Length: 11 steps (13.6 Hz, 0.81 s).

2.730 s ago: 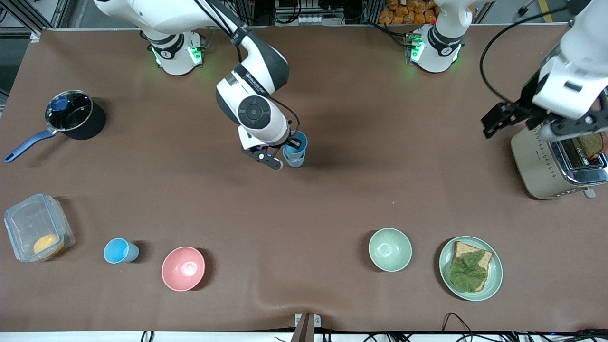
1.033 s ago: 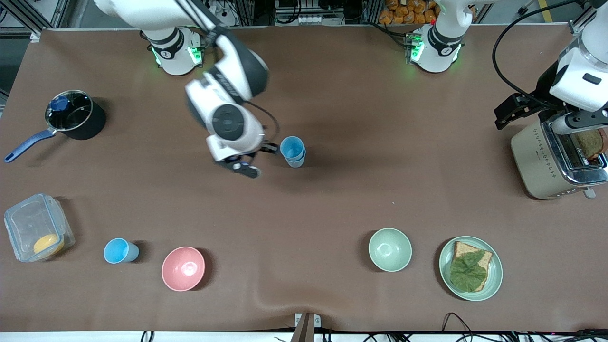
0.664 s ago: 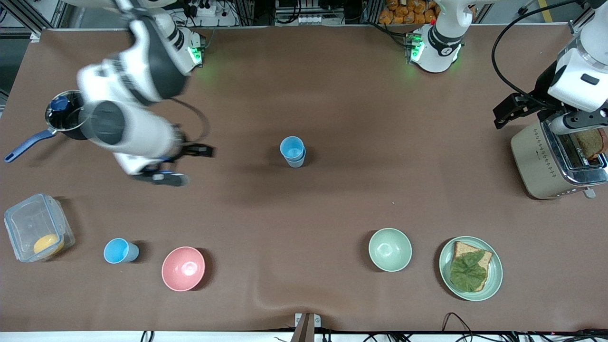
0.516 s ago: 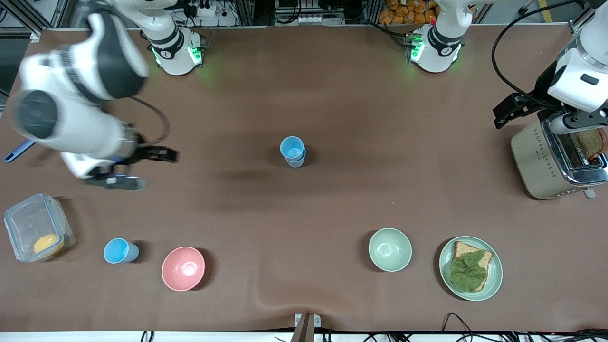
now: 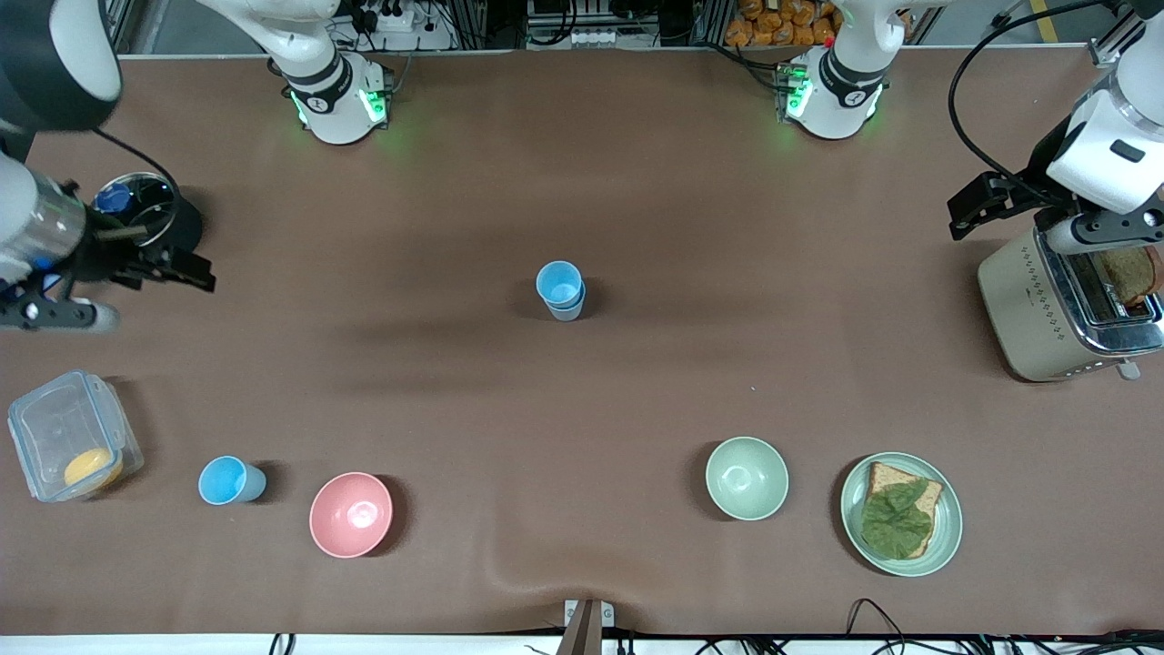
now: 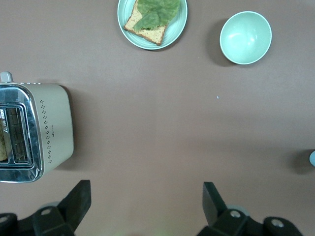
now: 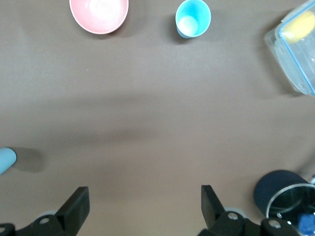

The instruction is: Stack blue cups with both arms

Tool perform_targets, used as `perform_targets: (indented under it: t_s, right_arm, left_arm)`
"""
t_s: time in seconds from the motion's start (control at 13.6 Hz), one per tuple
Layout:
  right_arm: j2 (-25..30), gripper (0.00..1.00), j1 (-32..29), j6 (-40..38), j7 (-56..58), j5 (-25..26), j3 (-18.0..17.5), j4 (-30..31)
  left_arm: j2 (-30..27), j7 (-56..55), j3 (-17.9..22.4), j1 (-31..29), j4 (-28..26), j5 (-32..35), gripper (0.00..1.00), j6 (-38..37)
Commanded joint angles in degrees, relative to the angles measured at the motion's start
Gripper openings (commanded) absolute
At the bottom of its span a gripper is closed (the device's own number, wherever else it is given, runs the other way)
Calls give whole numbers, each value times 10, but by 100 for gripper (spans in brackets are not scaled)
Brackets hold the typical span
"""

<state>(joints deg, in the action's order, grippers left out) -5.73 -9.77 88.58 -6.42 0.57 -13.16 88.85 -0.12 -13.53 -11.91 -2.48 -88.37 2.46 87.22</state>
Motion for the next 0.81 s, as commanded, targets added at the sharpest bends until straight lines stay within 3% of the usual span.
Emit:
perform_targets:
  t_s: [0.0,0.22,0.74]
  right_arm:
    - [33,100,15,-5,7,7,44,21]
    - [48,100,66,-14,7,7,108,23]
    - [64,100,69,-25,8,7,108,7]
  left_arm:
    - [-6,13,0,-2,2,-4,100,-13]
    - [-3,12,0,-2,5,-3,100,-13]
    - [0,10,0,-2,23,-3,100,-13]
